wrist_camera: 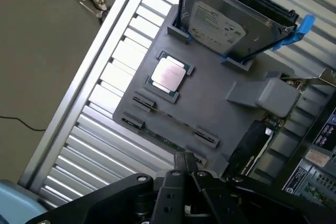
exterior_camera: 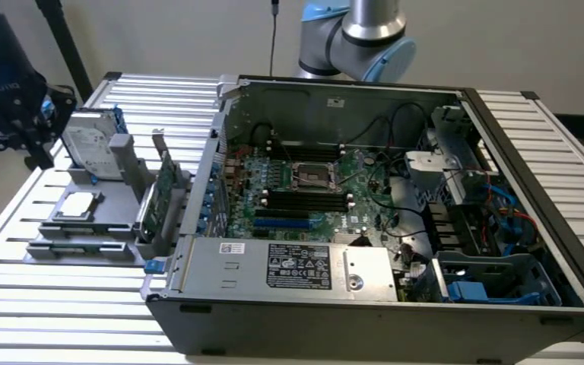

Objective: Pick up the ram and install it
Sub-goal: 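Pick up the ram and move it above insertion slot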

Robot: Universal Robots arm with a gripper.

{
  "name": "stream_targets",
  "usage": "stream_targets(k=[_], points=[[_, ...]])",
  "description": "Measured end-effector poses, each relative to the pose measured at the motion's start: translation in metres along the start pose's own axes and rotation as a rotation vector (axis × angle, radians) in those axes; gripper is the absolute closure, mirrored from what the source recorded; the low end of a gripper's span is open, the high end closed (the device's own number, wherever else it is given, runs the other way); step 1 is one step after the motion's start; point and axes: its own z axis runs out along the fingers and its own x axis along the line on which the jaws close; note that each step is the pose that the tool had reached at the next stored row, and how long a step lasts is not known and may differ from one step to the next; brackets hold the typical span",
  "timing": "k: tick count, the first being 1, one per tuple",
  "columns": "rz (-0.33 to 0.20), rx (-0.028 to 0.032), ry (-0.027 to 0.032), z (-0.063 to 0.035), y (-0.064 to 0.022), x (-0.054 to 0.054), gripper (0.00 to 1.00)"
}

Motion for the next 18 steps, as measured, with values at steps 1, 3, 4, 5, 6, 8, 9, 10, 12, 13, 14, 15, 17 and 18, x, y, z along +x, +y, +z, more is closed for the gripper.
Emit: stream_targets(k=[1,3,4,5,6,8,9,10,12,13,14,15,17,18], points=[[-0.018,0.0002,0.0004,0.0006,0.0,0.0,0.89],[-0.054,0.0007,0.0012,0.002,0.0,0.0,0.89],[-0.072,0.001,0.0016,0.0027,-0.0001,0.0,0.89],[-0.09,0.0012,0.002,0.0033,-0.0001,0.0,0.89],[-0.108,0.0015,0.0024,0.004,-0.0001,0.0,0.89],[-0.146,0.002,0.0031,0.0054,-0.0001,0.0,0.89],[-0.164,0.0022,0.0035,0.0061,-0.0001,0.0,0.89],[-0.182,0.0025,0.0039,0.0067,-0.0001,0.0,0.89],[-0.218,0.003,0.0047,0.008,-0.0002,0.0,0.89],[-0.236,0.0033,0.0051,0.0087,-0.0002,0.0,0.89],[-0.255,0.0035,0.0055,0.0094,-0.0002,0.0,0.89],[-0.273,0.0038,0.0059,0.01,-0.0002,0.0,0.89],[-0.309,0.0043,0.0066,0.0113,-0.0002,0.0,0.89],[-0.328,0.0045,0.0071,0.0119,-0.0002,0.0,0.89]])
